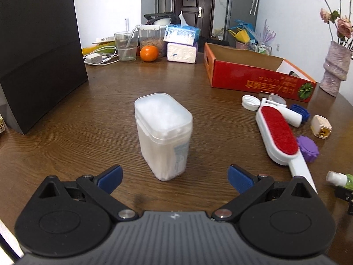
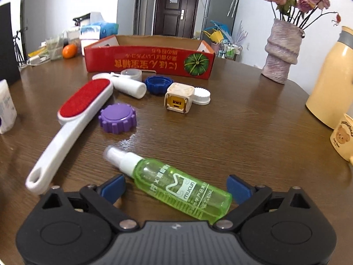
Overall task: Organize rigid objects
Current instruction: 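Grasp the white cotton-swab container with the left gripper while the right gripper grasps the green spray bottle, then carry the swab container and green spray bottle over the red cardboard box with both grippers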
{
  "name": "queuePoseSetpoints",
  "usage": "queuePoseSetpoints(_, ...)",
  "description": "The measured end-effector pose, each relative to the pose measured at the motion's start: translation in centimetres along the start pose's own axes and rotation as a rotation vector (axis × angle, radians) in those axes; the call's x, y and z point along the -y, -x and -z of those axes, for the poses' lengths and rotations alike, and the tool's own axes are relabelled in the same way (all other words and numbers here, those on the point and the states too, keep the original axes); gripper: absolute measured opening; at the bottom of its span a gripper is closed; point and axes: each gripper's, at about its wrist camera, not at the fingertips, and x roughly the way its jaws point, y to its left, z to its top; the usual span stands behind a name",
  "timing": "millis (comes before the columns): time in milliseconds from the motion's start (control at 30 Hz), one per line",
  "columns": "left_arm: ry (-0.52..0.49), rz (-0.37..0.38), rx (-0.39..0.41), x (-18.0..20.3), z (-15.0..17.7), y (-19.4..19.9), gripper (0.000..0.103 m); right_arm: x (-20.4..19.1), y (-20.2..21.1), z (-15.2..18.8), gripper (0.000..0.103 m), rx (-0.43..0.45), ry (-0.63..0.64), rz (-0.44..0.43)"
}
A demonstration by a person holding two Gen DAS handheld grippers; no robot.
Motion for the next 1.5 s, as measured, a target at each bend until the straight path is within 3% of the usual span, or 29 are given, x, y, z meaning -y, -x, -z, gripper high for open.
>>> queuePoseSetpoints(200, 0.012, -0.011, -0.015, -0.5, -1.0, -1.9, 0.103, 1.7, -1.4, -0.3, 0.086, 0.020, -0.074, -0.065)
queuePoseSetpoints(367, 0.029, -0.019, -0.020, -0.6, -1.7, -3.3, 0.103, 2.1, -1.5, -0.9, 0.031, 0.052, -0.073, -0.087)
queuePoseSetpoints(867, 0.058, -0.126, -0.005, -0.2, -3.2, -6.3, 0.102, 2.2, -2.8, -1.3, 0.030, 0.109, -0.114, -0.073)
queuePoseSetpoints(933, 0.058, -0.137, -0.005, -0.1, -3.2, -6.5, 0.091, 2.2, -2.8, -1.3, 0.030, 0.109, -0.115, -0.074)
queuePoseSetpoints(1000, 0.064, -0.143, -0.012, -0.2, -3.2, -6.8, 0.071, 2.1, -2.8, -1.3, 0.030, 0.109, -0.114, -0.073)
queuePoseSetpoints(1100, 0.077, -0.135, -0.015, -0.2, -3.3, -7.0, 0.057, 2.1, -2.9, -1.3, 0.031, 0.108, -0.112, -0.071)
queuePoseSetpoints(1300, 0.077, -0.138, 0.005, -0.3, -3.3, -6.8, 0.042, 1.9, -2.8, -1.3, 0.031, 0.107, -0.103, -0.065)
queuePoseSetpoints(1500, 0.078, -0.112, 0.011, -0.5, -3.1, -6.2, 0.042, 2.2, -2.7, -1.1, 0.030, 0.118, -0.132, -0.069)
